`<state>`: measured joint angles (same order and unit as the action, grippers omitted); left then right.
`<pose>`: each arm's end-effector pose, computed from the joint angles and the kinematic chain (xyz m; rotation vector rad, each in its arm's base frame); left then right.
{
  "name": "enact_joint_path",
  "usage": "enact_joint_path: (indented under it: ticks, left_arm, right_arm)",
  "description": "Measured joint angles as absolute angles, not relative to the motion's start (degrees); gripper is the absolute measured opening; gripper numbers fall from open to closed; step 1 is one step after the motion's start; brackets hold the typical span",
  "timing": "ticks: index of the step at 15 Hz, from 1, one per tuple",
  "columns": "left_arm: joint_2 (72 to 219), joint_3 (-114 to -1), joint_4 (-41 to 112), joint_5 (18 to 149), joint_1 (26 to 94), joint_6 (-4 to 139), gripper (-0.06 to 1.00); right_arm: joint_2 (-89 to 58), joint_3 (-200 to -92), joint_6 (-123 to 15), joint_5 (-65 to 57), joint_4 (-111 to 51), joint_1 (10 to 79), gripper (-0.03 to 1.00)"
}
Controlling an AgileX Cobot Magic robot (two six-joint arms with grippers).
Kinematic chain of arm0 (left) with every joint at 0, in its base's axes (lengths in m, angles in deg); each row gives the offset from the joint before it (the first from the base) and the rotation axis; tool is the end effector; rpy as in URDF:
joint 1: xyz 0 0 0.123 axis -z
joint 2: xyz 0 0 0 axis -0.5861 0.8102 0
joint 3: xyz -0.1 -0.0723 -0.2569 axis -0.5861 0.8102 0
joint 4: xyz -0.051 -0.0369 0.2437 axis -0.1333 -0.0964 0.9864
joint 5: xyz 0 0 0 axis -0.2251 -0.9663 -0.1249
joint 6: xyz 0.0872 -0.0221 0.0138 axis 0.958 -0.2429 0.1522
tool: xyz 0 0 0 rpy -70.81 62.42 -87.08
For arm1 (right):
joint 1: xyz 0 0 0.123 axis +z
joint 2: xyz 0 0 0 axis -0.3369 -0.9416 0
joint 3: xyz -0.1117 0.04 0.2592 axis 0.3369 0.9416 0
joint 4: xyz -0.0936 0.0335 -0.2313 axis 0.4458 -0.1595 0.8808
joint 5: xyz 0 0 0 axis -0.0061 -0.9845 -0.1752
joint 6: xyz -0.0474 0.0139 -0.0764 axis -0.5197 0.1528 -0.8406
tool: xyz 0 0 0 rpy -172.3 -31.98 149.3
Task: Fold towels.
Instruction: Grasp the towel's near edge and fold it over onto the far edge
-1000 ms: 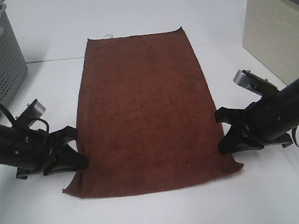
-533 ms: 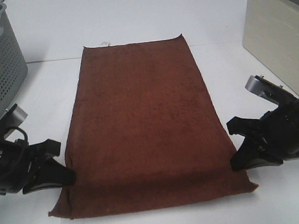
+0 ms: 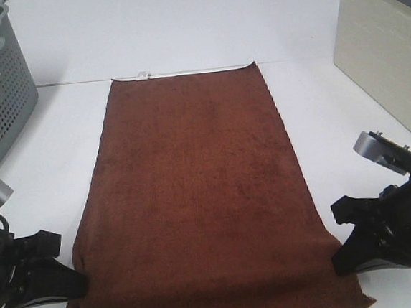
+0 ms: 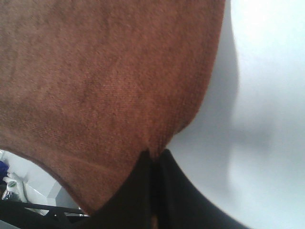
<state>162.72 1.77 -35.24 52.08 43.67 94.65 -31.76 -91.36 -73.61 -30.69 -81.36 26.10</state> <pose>0.1853 -0.0782 0.1176 -0.1880 2.7813 -0.9853 0.1940 0.0679 0.1260 0.0538 2.9178 0.8205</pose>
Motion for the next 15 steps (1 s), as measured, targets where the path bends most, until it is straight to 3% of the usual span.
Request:
enact_joint_path:
  ticks: [6,15]
  left_arm:
    - [168.8,-14.3,-24.8,52.1,43.7,81.6,0.0]
    - [187.2,-53.0,-9.6,52.0,42.7,60.5,0.0]
  right_arm:
    - [-36.0,-108.3,-65.9,-33.0,-74.5,26.1,0.0]
    - [-60.9,-154.9,-52.6,-42.2,-59.7,26.1,0.0]
